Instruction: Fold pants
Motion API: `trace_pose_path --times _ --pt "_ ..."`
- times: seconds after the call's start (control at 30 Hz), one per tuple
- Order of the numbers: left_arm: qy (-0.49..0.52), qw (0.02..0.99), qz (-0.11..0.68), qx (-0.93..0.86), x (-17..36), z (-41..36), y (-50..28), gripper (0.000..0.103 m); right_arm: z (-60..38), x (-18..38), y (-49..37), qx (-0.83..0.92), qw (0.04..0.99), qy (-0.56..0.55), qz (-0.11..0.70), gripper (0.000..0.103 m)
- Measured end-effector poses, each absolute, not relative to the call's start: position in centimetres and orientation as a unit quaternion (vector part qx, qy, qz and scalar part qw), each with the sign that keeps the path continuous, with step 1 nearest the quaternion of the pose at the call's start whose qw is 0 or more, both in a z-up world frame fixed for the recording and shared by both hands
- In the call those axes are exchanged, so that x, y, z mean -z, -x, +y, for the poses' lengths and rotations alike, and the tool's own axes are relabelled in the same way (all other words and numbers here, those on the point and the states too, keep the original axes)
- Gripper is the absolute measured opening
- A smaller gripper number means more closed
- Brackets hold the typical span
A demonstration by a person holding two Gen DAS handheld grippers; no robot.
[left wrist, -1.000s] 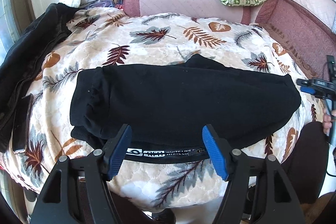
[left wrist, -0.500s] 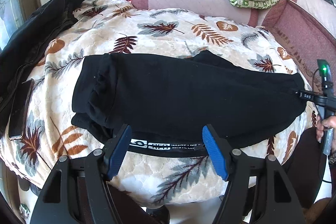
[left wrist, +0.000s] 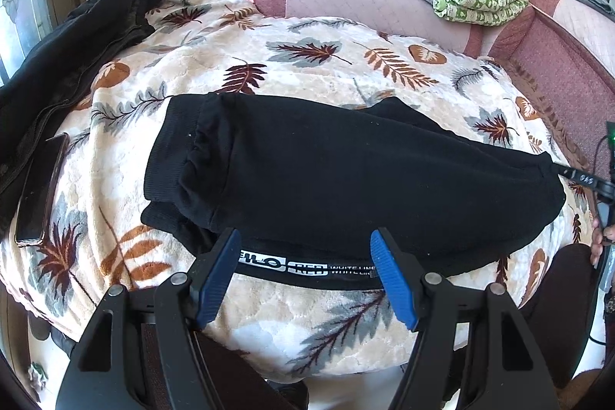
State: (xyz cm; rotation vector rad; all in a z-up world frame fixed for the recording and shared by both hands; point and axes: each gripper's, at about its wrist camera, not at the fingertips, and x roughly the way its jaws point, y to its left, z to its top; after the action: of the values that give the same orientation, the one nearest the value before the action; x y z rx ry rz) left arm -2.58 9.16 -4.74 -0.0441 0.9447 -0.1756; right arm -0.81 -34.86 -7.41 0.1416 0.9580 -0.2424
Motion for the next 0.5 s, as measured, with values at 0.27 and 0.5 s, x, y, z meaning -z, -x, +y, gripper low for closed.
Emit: trace_pose_path --times 0.27,0.5 --pt "0.105 0.888 0.446 0.034 4.2 14.2 1.7 0.073 -31.6 4.4 0.0 0.032 0.903 -0.059 0.423 0.066" --pt "0.238 0.862 0.448 0.015 6.4 21.0 -0.8 0.074 -19.6 3.4 -4.2 -0.135 0.890 0.002 0.435 0.066"
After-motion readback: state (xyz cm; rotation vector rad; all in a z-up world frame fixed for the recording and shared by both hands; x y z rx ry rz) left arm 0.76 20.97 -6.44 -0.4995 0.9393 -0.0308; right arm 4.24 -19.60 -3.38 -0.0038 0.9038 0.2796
